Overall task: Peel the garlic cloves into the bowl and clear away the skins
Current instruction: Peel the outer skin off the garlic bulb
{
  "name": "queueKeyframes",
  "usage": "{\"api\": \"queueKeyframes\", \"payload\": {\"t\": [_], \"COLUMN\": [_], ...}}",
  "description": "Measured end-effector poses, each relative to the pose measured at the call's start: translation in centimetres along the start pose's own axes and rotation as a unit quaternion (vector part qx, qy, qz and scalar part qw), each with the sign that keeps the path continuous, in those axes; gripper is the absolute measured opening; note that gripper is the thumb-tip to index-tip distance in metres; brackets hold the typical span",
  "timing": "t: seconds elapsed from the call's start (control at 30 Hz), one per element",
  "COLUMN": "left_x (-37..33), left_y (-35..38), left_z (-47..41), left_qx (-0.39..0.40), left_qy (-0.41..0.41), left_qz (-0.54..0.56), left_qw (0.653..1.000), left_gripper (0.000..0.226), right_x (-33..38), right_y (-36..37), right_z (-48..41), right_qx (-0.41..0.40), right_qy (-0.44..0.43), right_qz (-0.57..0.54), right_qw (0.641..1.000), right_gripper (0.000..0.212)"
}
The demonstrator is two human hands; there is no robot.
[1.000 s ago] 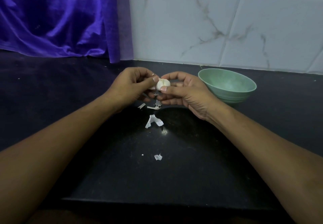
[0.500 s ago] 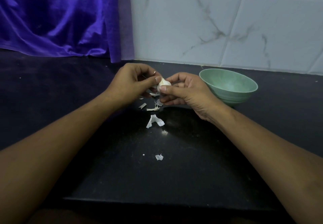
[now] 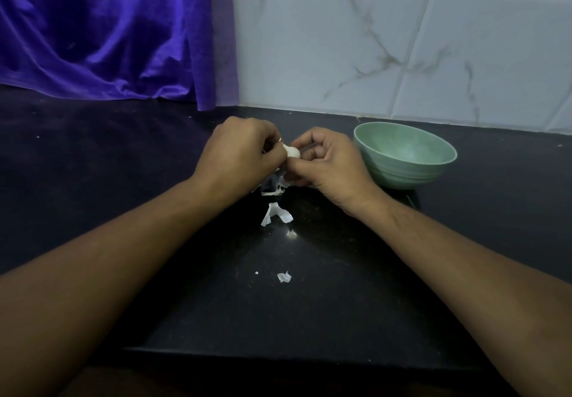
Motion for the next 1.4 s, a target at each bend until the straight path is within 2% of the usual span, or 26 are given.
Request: {"api": "queueKeyframes", "payload": {"t": [0.13, 0.27, 0.47, 0.63, 0.77, 0.83, 0.93, 1.07, 1.3, 1.4], "left_x": [0.2, 0.6, 0.8, 1.8, 1.7, 1.6, 1.7, 2.1, 1.3, 1.2], "left_y": [0.1, 0.1, 0.1, 0.7, 0.7, 0.6, 0.5, 0.8, 1.0, 1.1], "left_z": [0.0, 0.0, -0.1, -0.1, -0.1, 0.0, -0.1, -0.3, -0.2, -0.2], "left_qx": [-0.019, -0.006, -0.025, 0.005, 0.02, 0.016, 0.01, 0.015, 0.033, 0.04], "left_qy": [-0.014, -0.034, -0.049, -0.125, -0.135, -0.12, -0.092, -0.1, -0.064, -0.067], "left_qz": [0.029, 0.084, 0.131, 0.211, 0.294, 0.301, 0.287, 0.357, 0.28, 0.295], "left_qw": [0.999, 0.996, 0.99, 0.969, 0.946, 0.946, 0.953, 0.929, 0.957, 0.952], "left_gripper": [0.018, 0.016, 0.013, 0.015, 0.025, 0.028, 0.021, 0.014, 0.011, 0.012], "right_x": [0.0, 0.4, 0.9, 1.2, 0.7, 0.6, 0.6, 0.6, 0.7, 0.9], "right_y": [0.4, 0.3, 0.1, 0.1, 0.1, 0.0, -0.1, -0.3, -0.2, 0.0], "right_z": [0.2, 0.7, 0.7, 0.3, 0.2, 0.2, 0.2, 0.3, 0.4, 0.4], "right_qx": [-0.004, 0.009, 0.031, 0.053, 0.07, 0.069, 0.071, 0.074, 0.069, 0.065], "right_qy": [0.018, 0.041, 0.05, 0.054, 0.059, 0.056, 0.054, 0.06, 0.049, 0.046], "right_qz": [-0.055, -0.111, -0.151, -0.215, -0.204, -0.199, -0.179, -0.17, -0.15, -0.154], "right_qw": [0.998, 0.993, 0.987, 0.974, 0.975, 0.976, 0.98, 0.981, 0.985, 0.985], "right_gripper": [0.02, 0.026, 0.027, 0.024, 0.031, 0.033, 0.033, 0.03, 0.035, 0.031]}}
Point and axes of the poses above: each hand's wrist, its own z-axis away from the middle knuckle, its own y-axis out of the palm, x = y × z, the point moved 4 cm from there along -z, towards the middle knuckle, and after that the axes turned 5 degrees about z, right-handed, at the moved point
